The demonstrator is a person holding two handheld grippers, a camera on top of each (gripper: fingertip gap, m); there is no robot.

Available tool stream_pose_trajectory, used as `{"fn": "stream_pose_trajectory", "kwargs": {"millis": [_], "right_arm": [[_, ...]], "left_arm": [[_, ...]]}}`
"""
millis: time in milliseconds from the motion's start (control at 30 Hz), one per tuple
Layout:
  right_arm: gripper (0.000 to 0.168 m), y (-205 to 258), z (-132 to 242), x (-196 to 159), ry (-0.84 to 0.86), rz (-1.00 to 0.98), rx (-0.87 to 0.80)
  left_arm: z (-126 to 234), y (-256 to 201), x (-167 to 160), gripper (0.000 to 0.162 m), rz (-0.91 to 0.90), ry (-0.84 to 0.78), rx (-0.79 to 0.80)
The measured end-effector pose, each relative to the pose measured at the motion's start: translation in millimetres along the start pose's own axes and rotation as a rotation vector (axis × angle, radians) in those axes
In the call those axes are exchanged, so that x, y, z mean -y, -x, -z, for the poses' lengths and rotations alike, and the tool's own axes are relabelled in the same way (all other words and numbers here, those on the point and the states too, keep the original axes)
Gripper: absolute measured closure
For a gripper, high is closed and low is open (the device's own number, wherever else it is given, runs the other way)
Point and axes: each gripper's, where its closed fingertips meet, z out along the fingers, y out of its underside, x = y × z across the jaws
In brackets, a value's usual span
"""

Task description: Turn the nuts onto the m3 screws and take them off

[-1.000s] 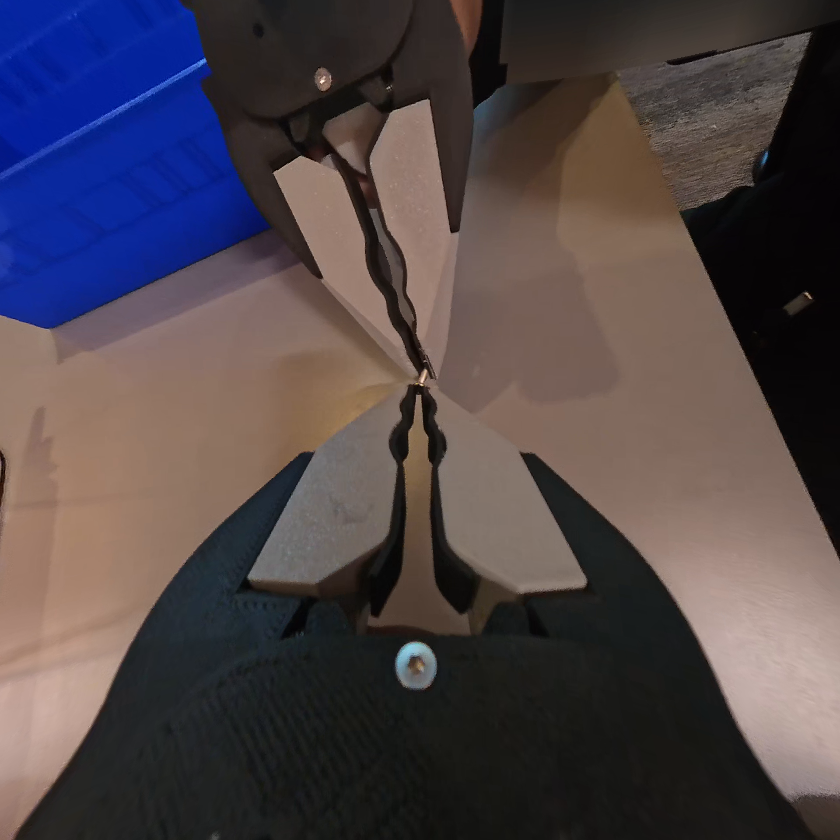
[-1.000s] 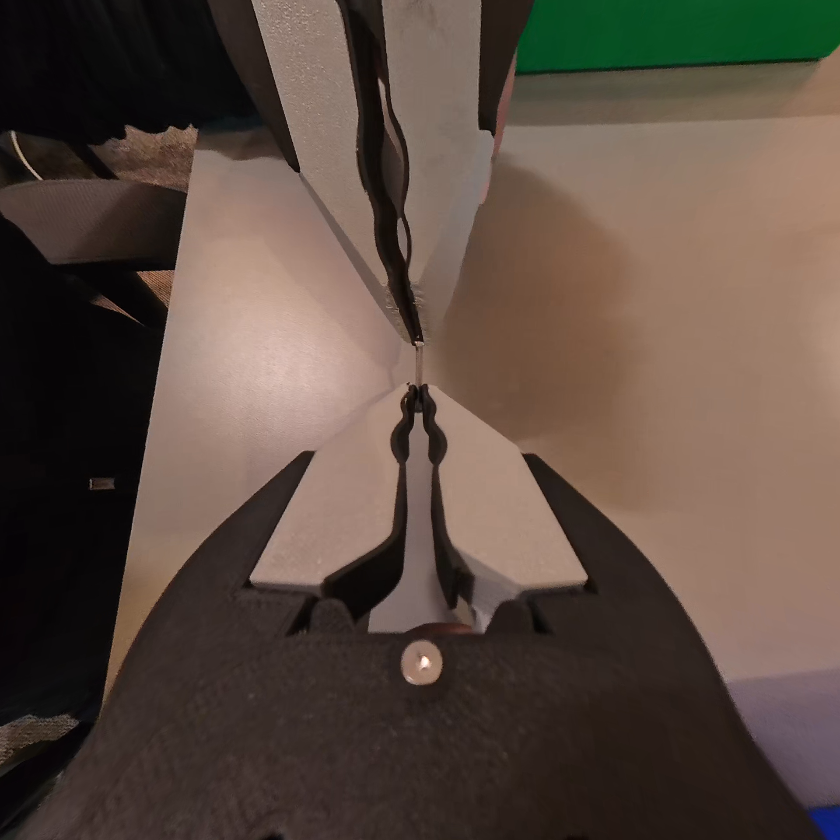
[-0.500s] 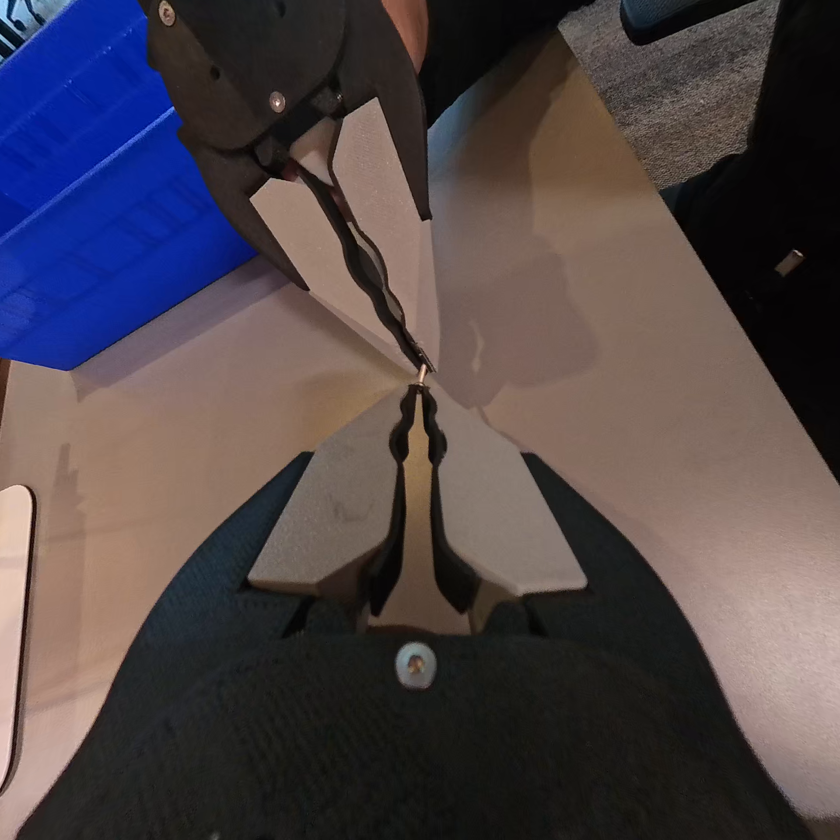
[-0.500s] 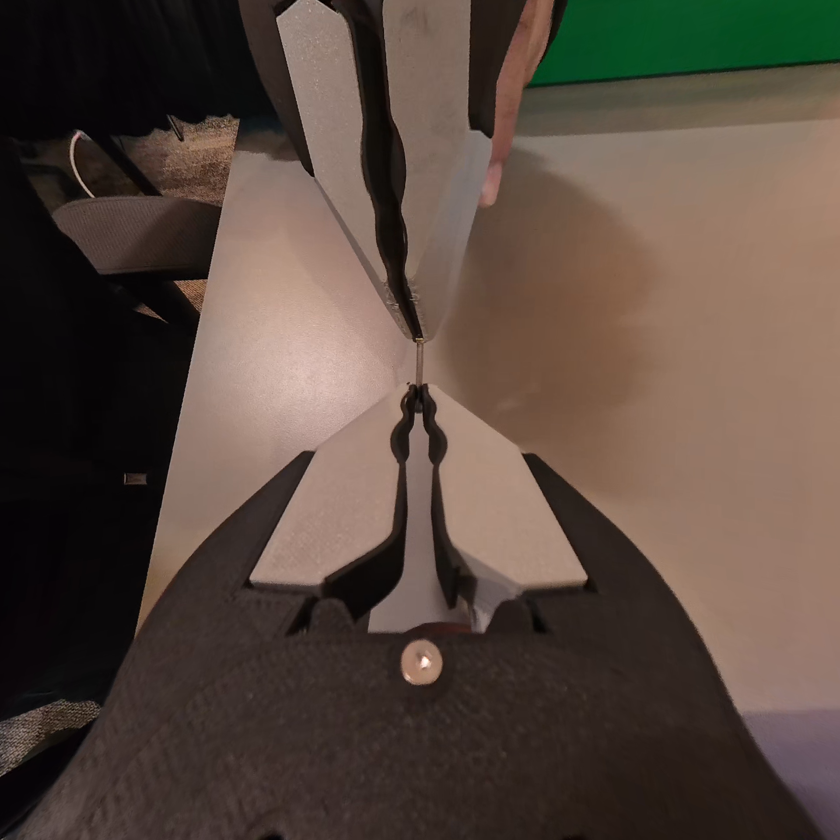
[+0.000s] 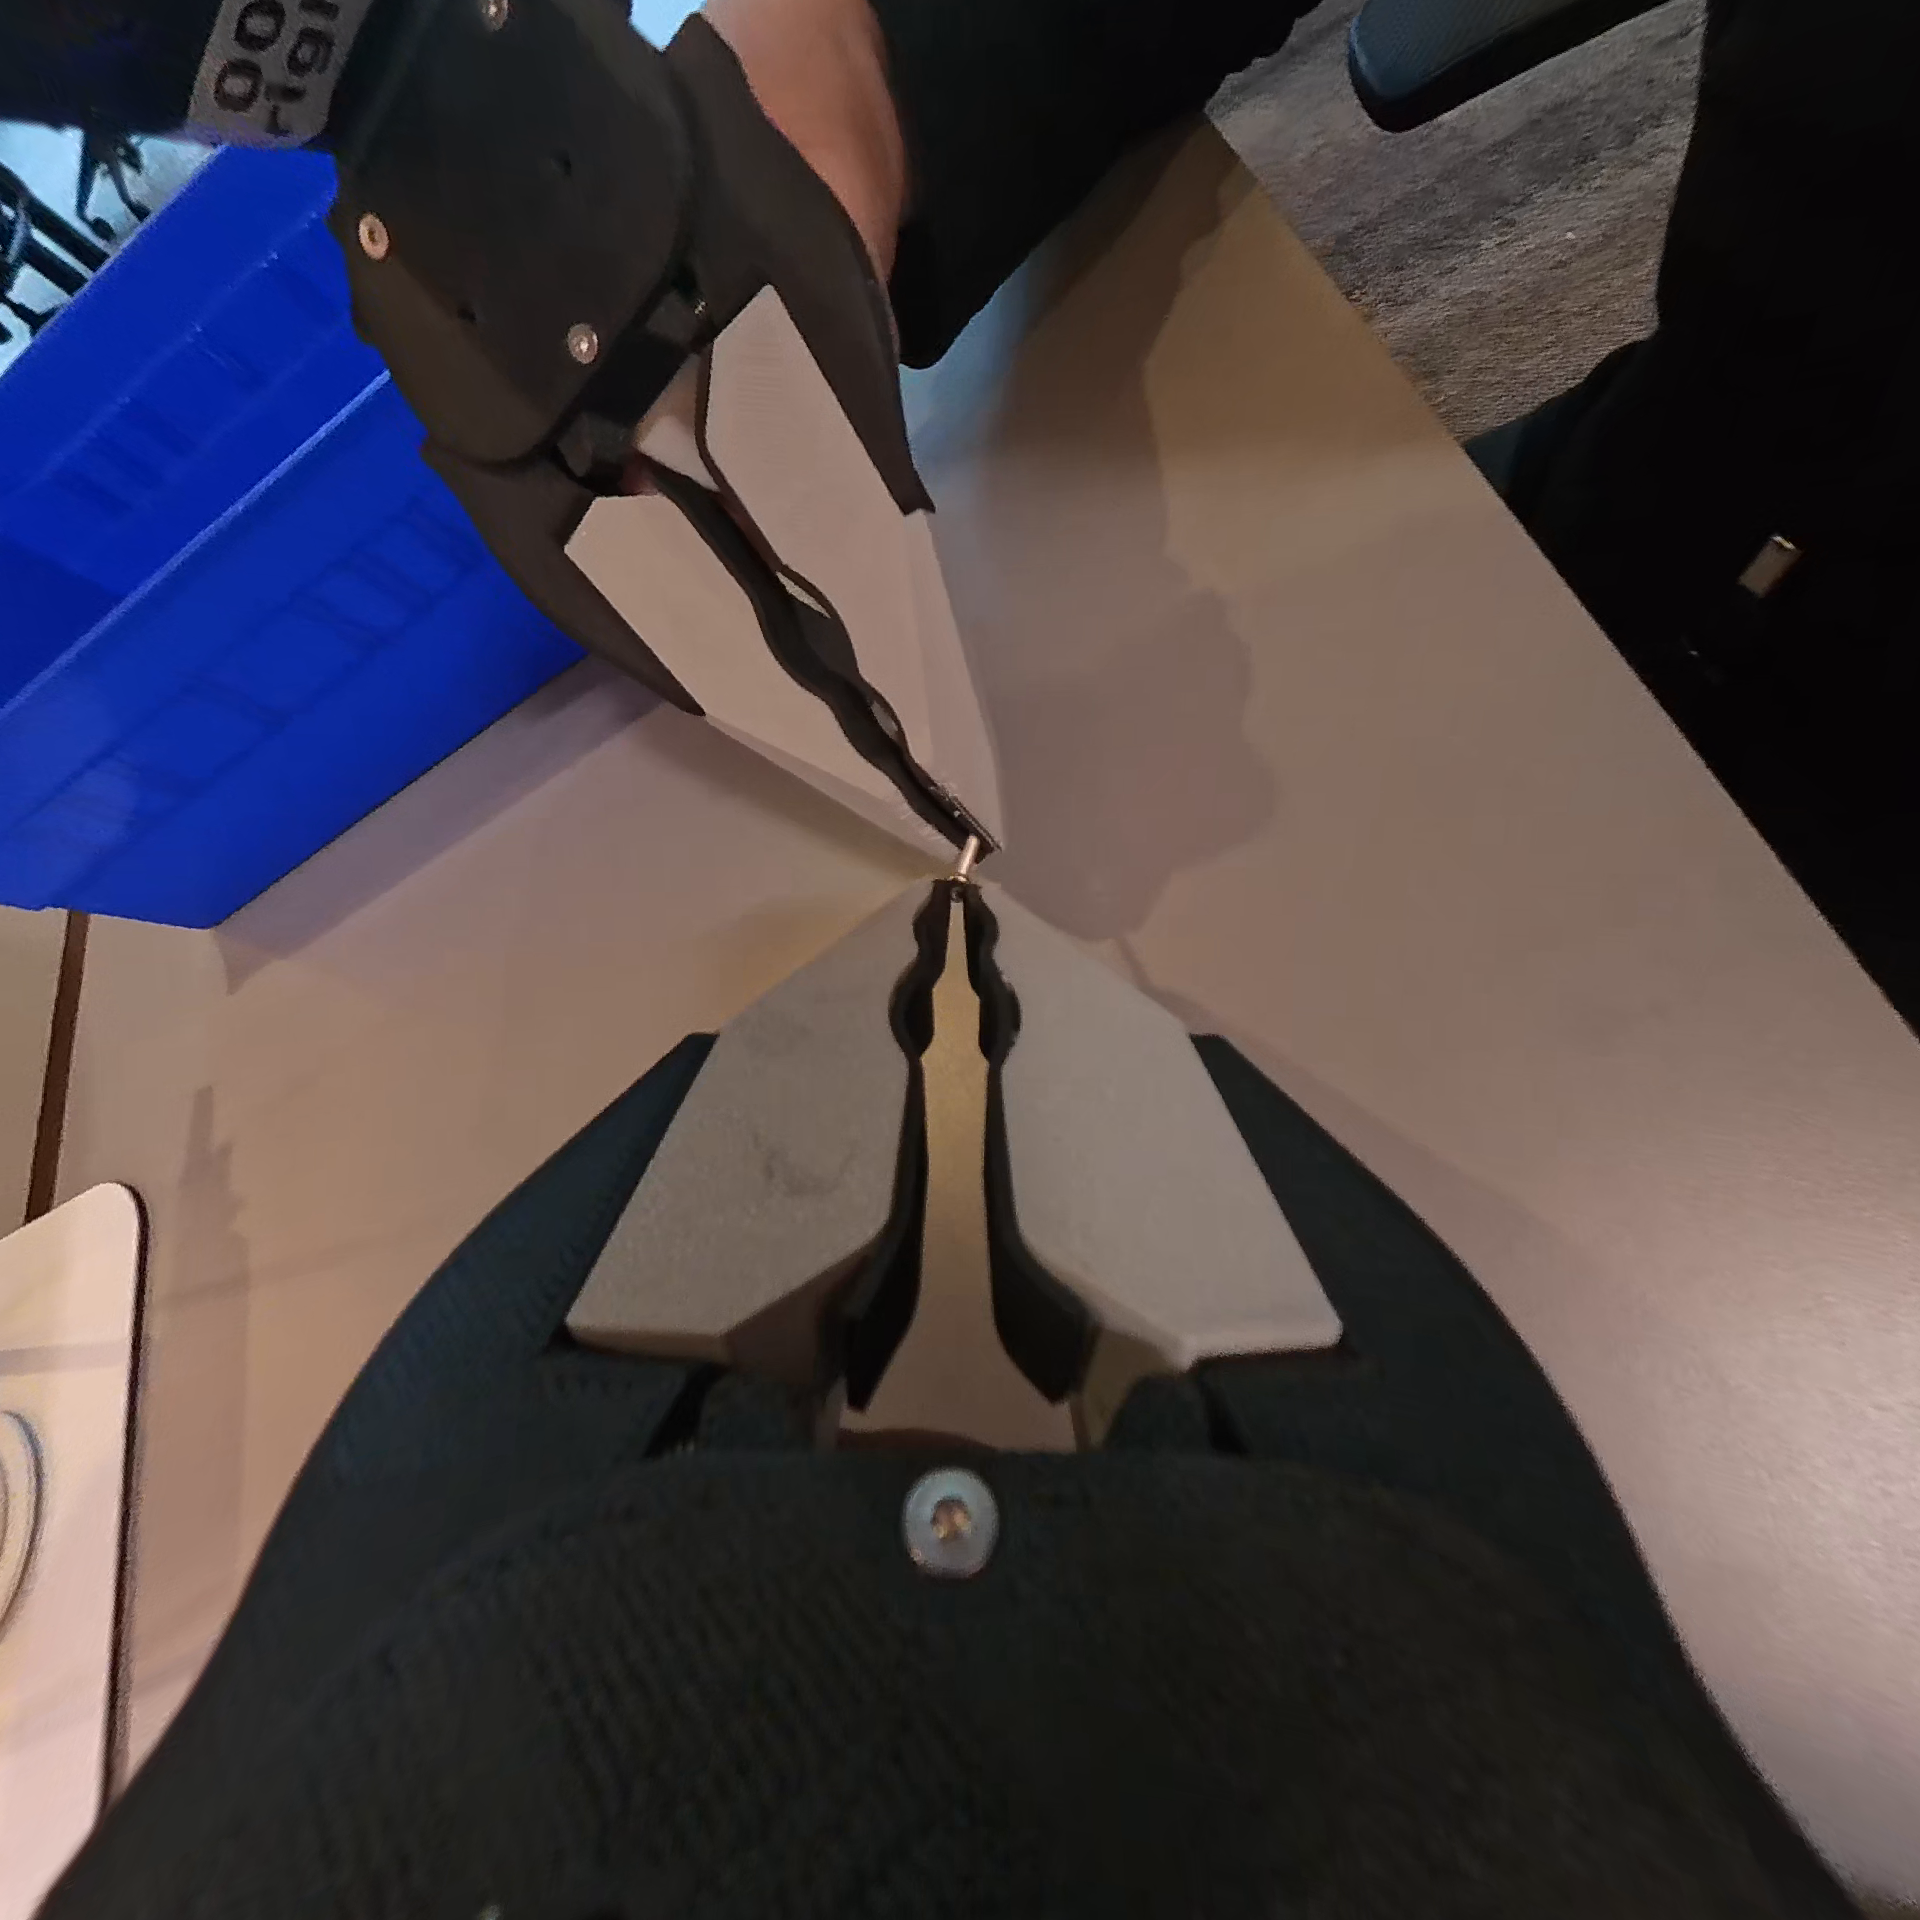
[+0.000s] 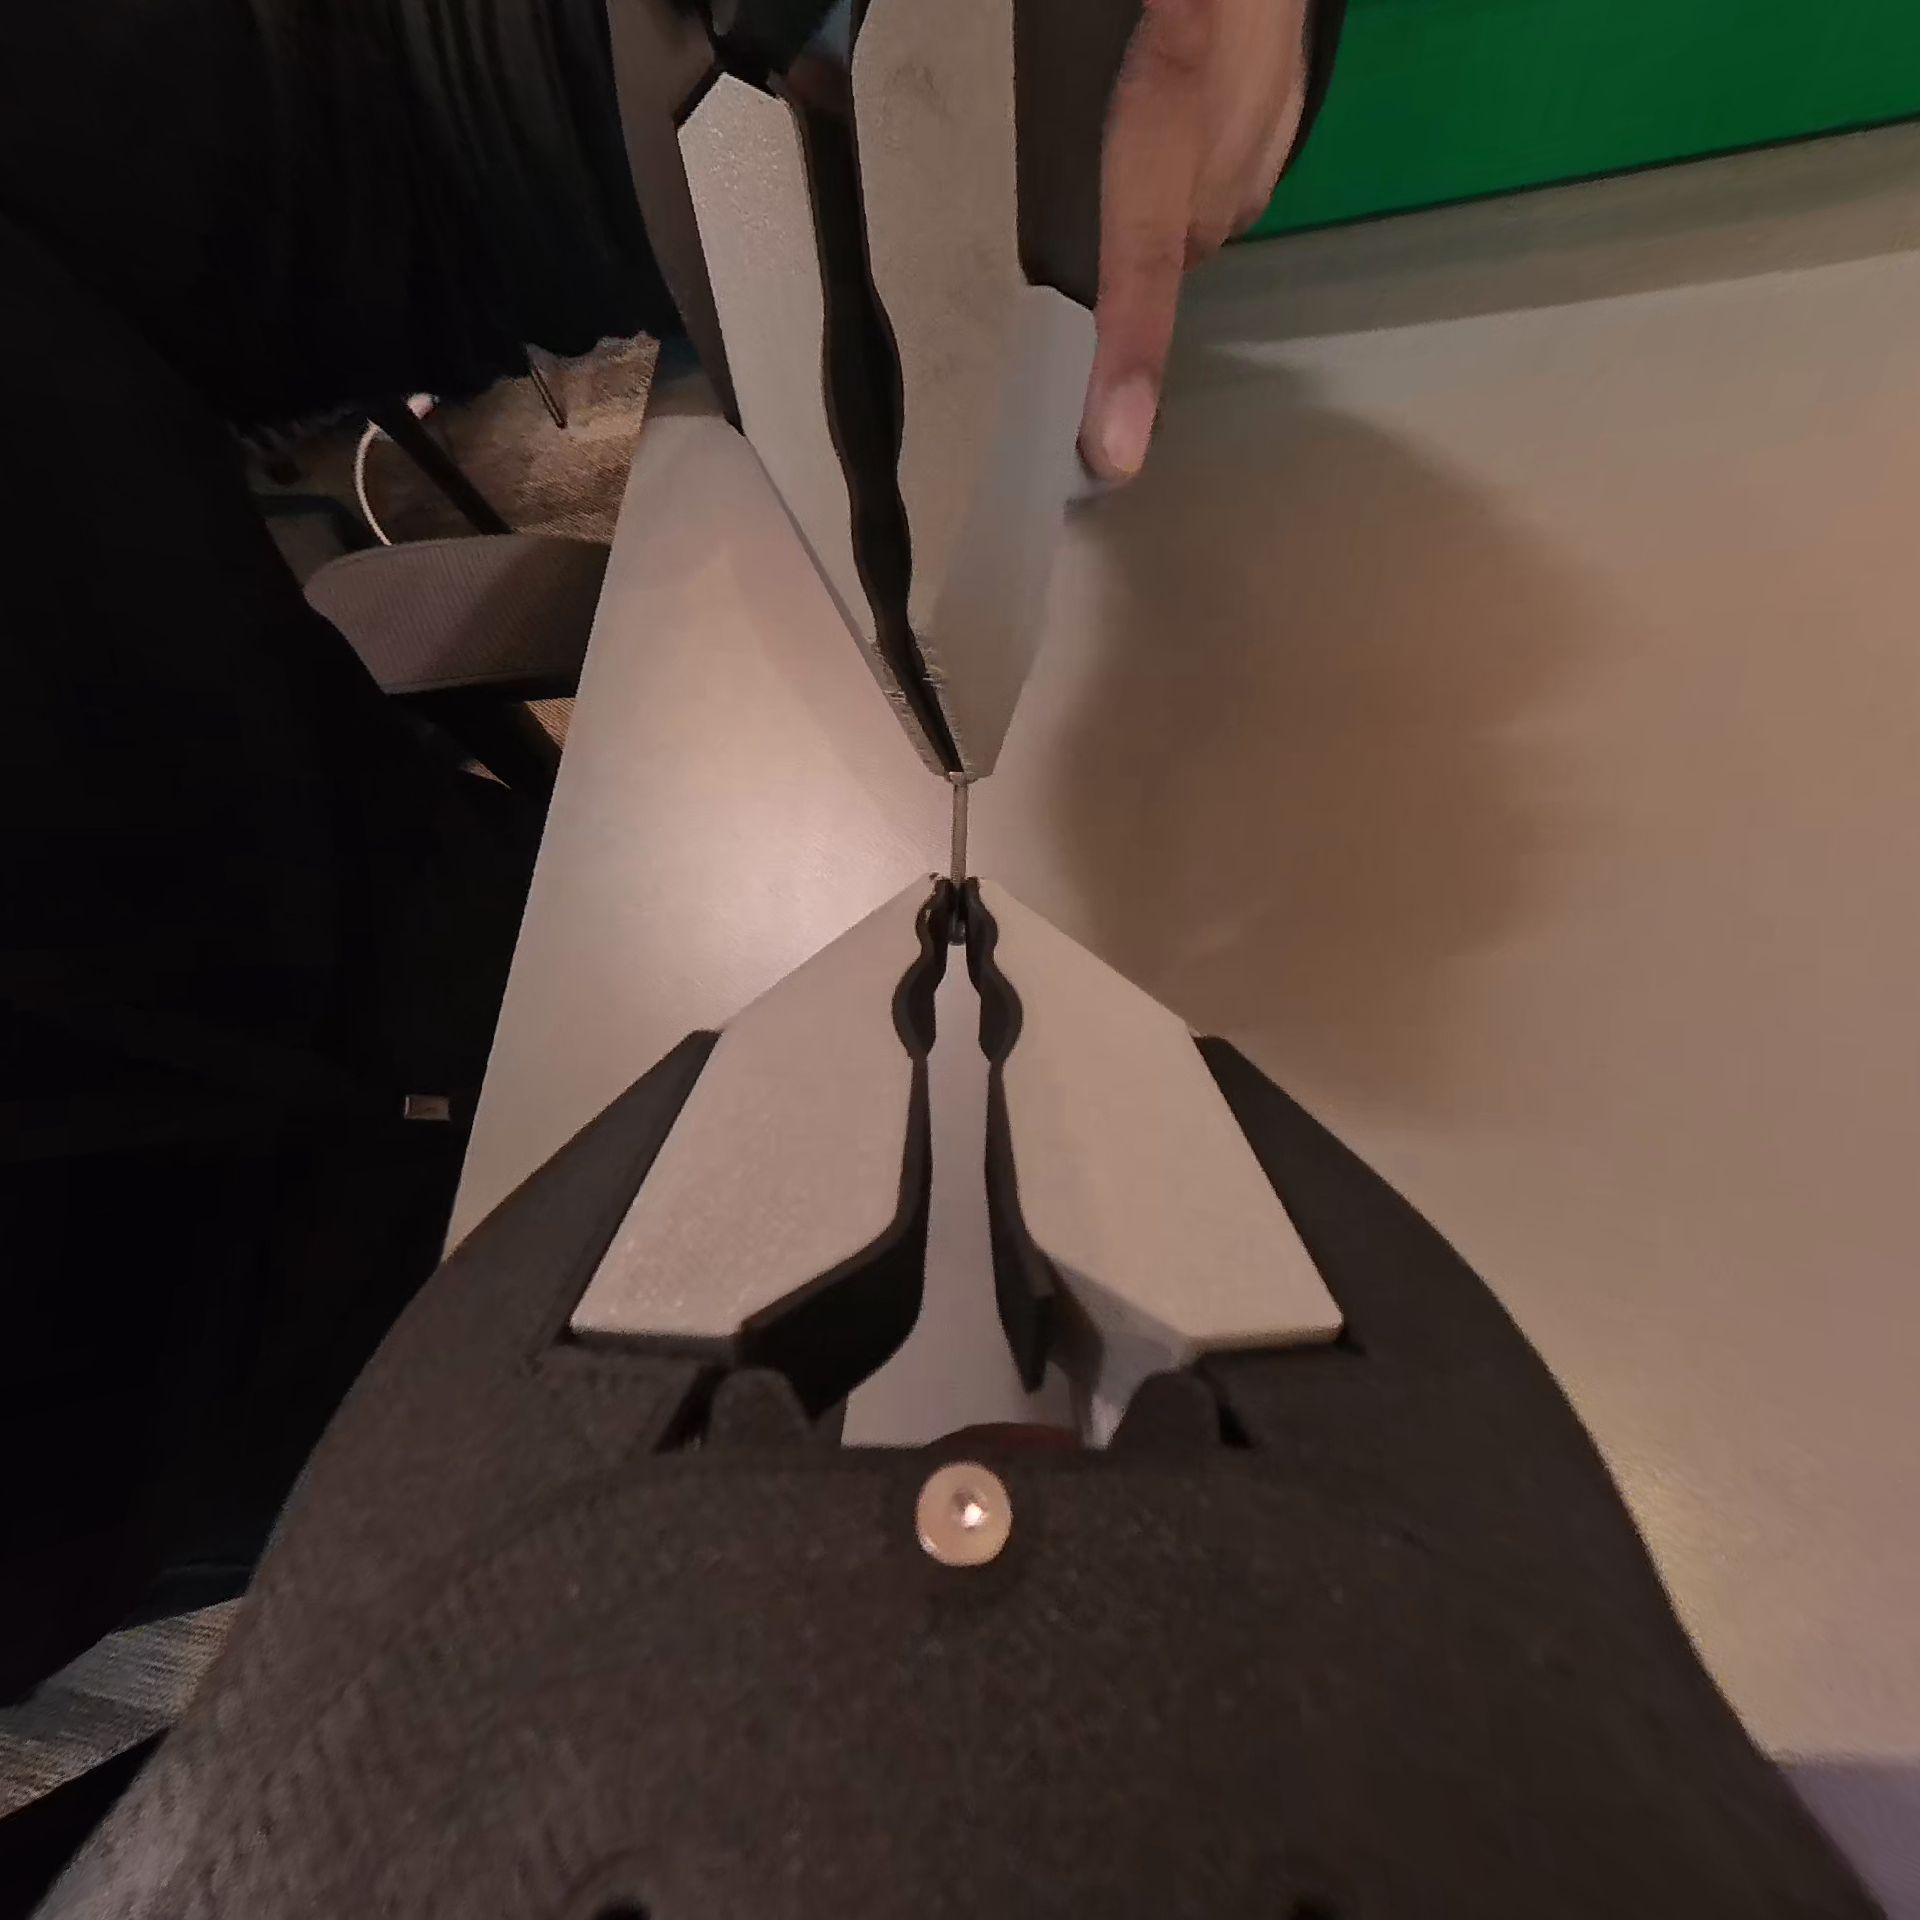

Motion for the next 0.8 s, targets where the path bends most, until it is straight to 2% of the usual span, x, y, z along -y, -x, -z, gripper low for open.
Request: {"fn": "stream_pose_trajectory", "kwargs": {"millis": [233,800], "right_arm": [[0.168,1.7,-0.2,0.7,-0.012,-0.017,0.026],[0.168,0.1,-0.1,0.2,-0.008,-0.013,0.011]], "left_arm": [[2.8,-1.6,3.3,0.161,-0.051,-0.016,-0.003],[1.6,1.0,1.8,0.161,-0.030,-0.016,-0.002]]}}
